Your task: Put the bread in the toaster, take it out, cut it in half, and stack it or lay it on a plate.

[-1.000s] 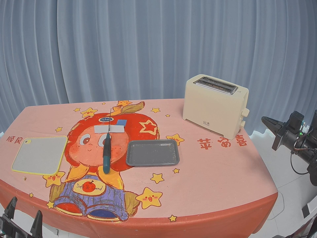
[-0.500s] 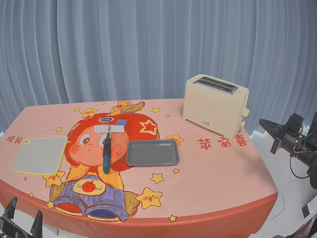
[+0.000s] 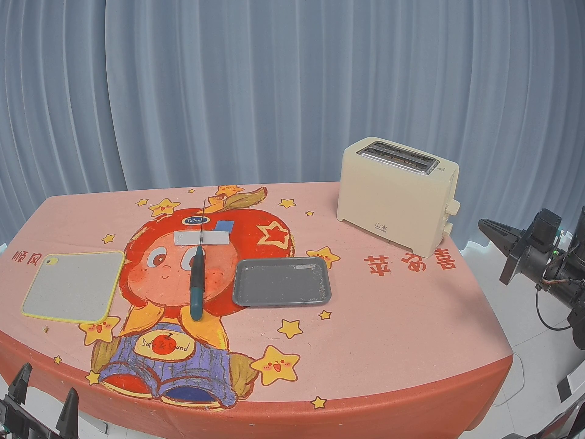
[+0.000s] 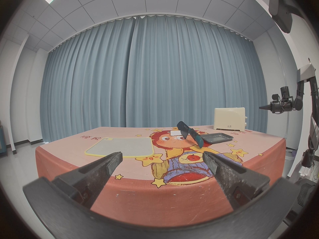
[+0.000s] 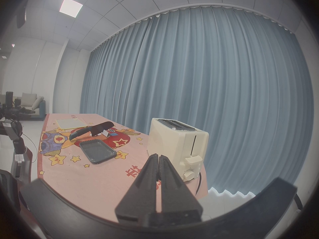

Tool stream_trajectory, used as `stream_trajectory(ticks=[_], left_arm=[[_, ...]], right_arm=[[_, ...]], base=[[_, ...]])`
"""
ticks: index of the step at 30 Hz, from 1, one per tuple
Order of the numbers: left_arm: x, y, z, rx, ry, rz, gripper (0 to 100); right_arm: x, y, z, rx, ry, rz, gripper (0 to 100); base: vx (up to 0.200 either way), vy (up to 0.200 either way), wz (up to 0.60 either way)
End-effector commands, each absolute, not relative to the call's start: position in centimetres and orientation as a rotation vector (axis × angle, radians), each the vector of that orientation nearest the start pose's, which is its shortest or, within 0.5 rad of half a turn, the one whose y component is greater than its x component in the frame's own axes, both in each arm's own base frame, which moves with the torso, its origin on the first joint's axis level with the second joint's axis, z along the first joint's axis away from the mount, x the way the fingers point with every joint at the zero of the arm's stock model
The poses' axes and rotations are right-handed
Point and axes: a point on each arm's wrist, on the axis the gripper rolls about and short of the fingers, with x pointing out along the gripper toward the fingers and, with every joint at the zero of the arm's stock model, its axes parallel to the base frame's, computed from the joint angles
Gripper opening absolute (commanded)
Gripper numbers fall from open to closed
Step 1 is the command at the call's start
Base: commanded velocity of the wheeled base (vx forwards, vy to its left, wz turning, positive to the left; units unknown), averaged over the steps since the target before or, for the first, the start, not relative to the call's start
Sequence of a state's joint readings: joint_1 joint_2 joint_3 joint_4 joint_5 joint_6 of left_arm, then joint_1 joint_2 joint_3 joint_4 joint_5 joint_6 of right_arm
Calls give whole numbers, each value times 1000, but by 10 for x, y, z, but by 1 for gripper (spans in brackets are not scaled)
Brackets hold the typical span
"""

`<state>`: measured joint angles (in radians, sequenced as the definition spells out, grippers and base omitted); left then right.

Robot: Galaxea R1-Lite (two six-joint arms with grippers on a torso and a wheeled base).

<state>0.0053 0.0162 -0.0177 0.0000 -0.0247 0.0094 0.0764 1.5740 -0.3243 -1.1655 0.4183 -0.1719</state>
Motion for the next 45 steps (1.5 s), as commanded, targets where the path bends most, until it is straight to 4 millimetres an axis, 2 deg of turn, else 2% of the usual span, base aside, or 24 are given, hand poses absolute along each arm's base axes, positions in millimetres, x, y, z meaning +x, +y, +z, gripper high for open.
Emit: stream_trajectory(ticks=[1,35,45], left_arm=[[-22,-1,76,9,11,-18,100],[-22,-1,76,9,11,-18,100],[-22,-1,76,9,11,-18,100]], right_arm=[[226,27,150,-155,39,501,0],[225,29,145,-153,61,506,0],[242,22,129,-138,126,475,0]], base=[[0,0,0],[0,0,0],[0,0,0]])
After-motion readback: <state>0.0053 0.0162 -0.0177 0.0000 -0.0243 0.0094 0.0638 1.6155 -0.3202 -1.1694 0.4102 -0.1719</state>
